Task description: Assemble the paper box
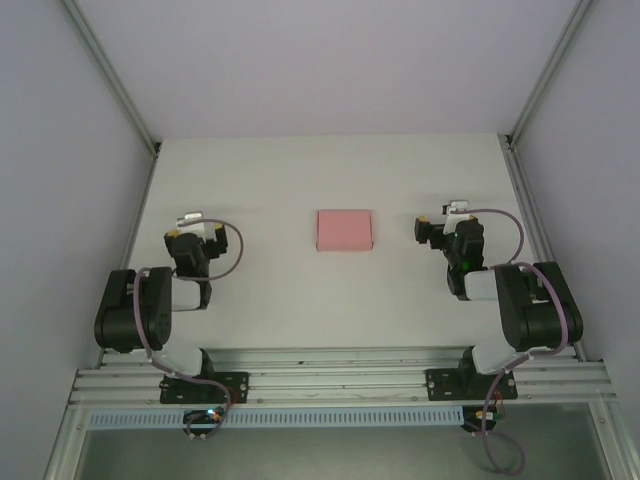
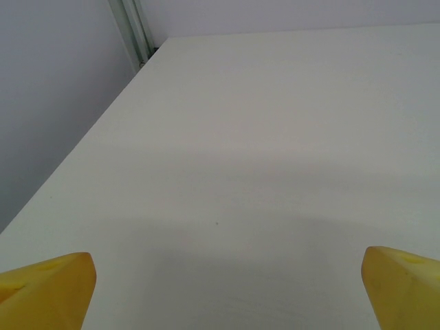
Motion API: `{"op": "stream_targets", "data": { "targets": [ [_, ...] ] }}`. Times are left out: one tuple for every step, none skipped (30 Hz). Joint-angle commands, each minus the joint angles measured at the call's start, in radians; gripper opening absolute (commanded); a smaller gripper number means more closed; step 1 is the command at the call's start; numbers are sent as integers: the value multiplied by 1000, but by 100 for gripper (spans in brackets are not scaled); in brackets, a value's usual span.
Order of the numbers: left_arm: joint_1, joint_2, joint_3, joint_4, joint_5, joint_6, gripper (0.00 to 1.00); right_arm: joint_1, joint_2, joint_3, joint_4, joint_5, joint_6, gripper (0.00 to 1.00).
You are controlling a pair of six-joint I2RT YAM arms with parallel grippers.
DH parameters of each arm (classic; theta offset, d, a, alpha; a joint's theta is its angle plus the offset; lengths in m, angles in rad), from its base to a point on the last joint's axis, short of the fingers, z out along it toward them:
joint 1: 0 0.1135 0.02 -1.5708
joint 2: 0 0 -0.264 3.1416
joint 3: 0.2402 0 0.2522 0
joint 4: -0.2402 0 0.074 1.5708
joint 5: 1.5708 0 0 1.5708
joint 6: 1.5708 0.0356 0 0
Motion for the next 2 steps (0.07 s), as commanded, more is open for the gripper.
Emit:
{"op": "stream_targets", "data": {
  "targets": [
    [7,-5,18,-16,-2,-20,100,1,-8,2,-6,16,11,100],
    [7,-5,18,-16,-2,-20,100,1,-7,2,-6,17,10,100]
  ]
}}
